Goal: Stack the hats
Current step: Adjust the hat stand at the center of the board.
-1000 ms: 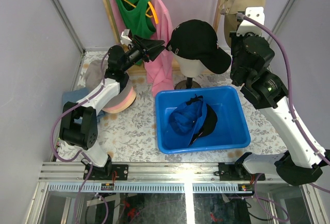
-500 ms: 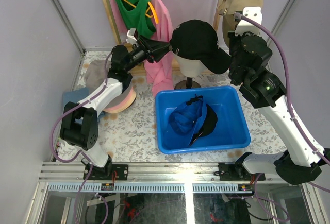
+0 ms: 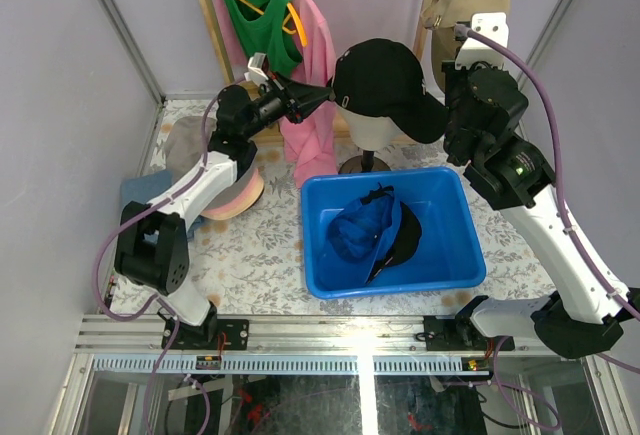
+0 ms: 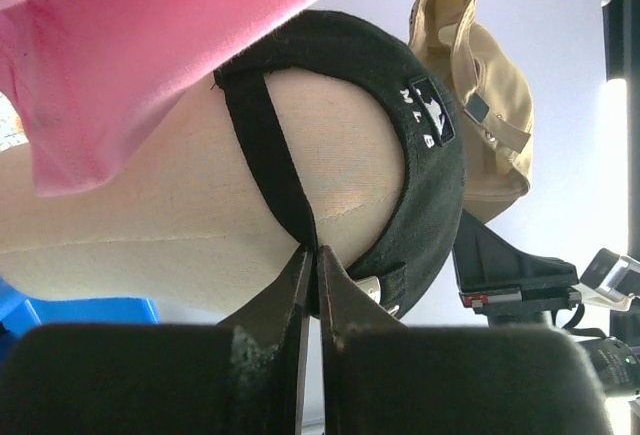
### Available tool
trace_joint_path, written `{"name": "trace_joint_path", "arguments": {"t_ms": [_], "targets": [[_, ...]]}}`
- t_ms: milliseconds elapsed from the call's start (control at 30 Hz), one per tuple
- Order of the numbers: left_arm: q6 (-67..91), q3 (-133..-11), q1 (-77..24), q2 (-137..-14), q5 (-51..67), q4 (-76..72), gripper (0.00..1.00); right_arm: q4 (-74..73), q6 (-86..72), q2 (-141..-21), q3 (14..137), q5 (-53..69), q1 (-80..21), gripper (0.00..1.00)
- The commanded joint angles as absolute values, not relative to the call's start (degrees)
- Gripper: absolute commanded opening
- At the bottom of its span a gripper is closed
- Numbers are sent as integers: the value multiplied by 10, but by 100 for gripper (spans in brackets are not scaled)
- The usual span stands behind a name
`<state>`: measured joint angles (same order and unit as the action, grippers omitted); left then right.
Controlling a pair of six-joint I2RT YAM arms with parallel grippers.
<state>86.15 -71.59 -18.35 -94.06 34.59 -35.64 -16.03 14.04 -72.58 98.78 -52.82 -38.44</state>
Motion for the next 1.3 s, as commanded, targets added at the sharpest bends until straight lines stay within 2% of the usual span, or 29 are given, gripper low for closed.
{"name": "trace_joint_path", "arguments": {"t_ms": [0, 500, 733, 900, 1267], "targets": [[815, -709, -192, -907, 355, -315, 0, -133, 148, -727, 1018, -519, -379, 0], [786, -651, -212, -883, 320, -283, 0, -131, 154, -741, 1019, -518, -370, 0], [777, -657, -216, -895, 319, -273, 0, -159, 111, -711, 977, -489, -278, 0], [769, -660, -218, -897, 322, -262, 0, -187, 12, -677, 921, -412, -202, 0], [754, -661, -218, -898, 339, -253, 0, -173, -163, -654, 829, -248, -101, 0]]}}
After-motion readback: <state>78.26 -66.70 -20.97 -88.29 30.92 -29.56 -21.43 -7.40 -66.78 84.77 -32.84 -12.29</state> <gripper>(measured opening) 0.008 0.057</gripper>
